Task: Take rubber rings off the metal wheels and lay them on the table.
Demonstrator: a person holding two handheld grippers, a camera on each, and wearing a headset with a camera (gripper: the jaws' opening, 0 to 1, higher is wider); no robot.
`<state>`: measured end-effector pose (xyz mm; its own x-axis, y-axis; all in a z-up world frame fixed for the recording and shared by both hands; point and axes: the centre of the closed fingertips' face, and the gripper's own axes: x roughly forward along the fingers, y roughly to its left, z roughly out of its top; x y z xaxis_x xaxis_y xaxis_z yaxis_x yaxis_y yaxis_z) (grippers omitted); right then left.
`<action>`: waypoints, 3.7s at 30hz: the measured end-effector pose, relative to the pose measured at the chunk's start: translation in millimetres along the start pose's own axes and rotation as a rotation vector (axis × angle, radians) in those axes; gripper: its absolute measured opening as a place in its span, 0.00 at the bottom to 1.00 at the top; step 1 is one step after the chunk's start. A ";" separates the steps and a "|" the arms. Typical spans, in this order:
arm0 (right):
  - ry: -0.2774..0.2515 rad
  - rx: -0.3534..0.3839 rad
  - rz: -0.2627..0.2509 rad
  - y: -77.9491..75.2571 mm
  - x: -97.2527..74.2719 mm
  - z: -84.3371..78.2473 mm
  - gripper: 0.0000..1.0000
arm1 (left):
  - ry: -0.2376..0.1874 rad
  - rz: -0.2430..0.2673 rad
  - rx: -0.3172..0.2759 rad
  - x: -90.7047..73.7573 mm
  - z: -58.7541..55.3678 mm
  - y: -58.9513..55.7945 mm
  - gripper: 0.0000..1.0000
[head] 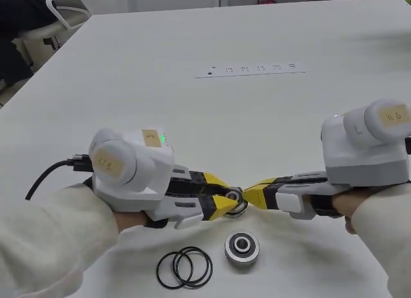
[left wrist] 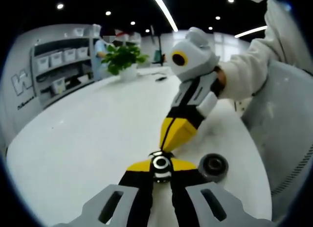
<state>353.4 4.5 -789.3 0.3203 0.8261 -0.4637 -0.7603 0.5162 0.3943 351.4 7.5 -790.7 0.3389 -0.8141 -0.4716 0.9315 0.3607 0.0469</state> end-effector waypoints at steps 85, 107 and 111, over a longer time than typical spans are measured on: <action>-0.033 -0.045 0.176 67.1 -18.7 33.4 0.00 | 0.006 0.009 0.045 -111.4 67.7 -37.1 0.60; 0.046 -0.065 0.272 101.2 -12.0 23.8 0.00 | -0.017 0.145 -0.047 -186.6 33.6 -43.2 0.77; 0.063 -0.068 0.283 105.0 -10.7 19.6 0.00 | -0.018 0.161 -0.076 -195.6 23.3 -48.0 0.78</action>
<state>281.2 54.3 -727.3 0.0561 0.9183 -0.3920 -0.8515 0.2491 0.4615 243.4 138.8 -680.2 0.4855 -0.7509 -0.4477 0.8529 0.5194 0.0537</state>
